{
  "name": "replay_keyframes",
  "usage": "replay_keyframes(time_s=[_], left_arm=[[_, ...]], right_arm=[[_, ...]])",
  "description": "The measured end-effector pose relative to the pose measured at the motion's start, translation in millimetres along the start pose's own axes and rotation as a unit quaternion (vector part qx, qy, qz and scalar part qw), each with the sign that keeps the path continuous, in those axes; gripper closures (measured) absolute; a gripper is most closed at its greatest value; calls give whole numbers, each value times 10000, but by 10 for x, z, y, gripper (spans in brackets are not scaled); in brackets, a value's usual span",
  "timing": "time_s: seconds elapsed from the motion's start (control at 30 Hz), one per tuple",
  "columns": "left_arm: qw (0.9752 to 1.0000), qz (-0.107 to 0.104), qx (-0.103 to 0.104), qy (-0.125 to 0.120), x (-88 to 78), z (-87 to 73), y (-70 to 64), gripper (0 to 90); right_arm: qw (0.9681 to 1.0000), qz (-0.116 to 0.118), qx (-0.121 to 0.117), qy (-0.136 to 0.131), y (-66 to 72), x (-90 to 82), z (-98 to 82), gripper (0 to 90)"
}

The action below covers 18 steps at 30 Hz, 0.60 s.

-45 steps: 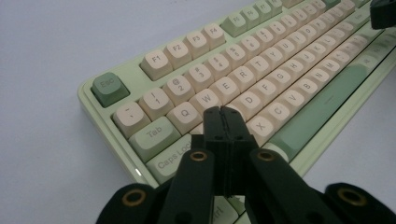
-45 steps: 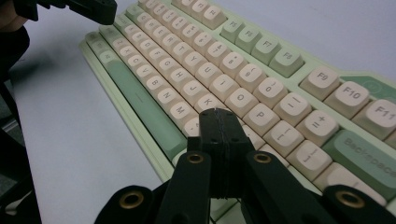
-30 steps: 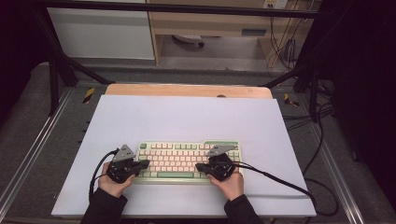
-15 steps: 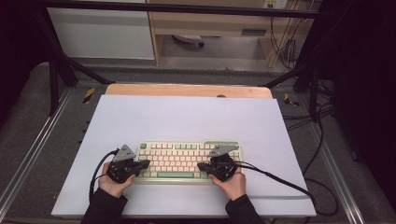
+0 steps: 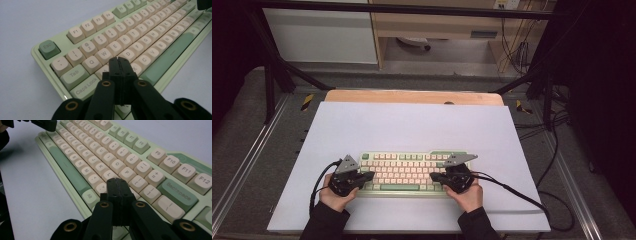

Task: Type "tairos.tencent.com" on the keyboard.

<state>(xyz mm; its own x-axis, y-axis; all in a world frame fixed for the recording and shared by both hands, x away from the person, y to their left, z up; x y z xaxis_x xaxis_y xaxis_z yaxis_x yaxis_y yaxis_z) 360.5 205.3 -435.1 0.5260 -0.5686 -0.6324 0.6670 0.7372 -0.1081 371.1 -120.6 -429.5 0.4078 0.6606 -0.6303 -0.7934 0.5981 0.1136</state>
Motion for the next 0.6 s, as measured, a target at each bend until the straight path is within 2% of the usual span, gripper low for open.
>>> replay_keyframes(time_s=[0.23, 0.6], left_arm=[[10000, -4, 28, -1, 20, 28, -48, 900], [10000, -21, 95, 21, 81, 78, -128, 900]], right_arm=[[9999, 8, 111, -31, -25, -38, -35, 900], [10000, 24, 71, -21, -19, -38, -46, 900]])
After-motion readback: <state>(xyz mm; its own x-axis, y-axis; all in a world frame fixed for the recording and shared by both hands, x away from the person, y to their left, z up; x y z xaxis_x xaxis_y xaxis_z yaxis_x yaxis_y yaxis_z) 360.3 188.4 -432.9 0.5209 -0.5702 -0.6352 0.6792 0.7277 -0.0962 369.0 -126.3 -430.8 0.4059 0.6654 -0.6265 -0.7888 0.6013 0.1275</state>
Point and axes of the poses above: each handheld gripper's, and its own axes: x roughly forward along the jaws, z roughly out of its top, y roughly to its left, the point moved 2 cm from there along x, roughly forward along the jaws, and after that the axes turned 3 degrees about -x, right-handed, at the moved point
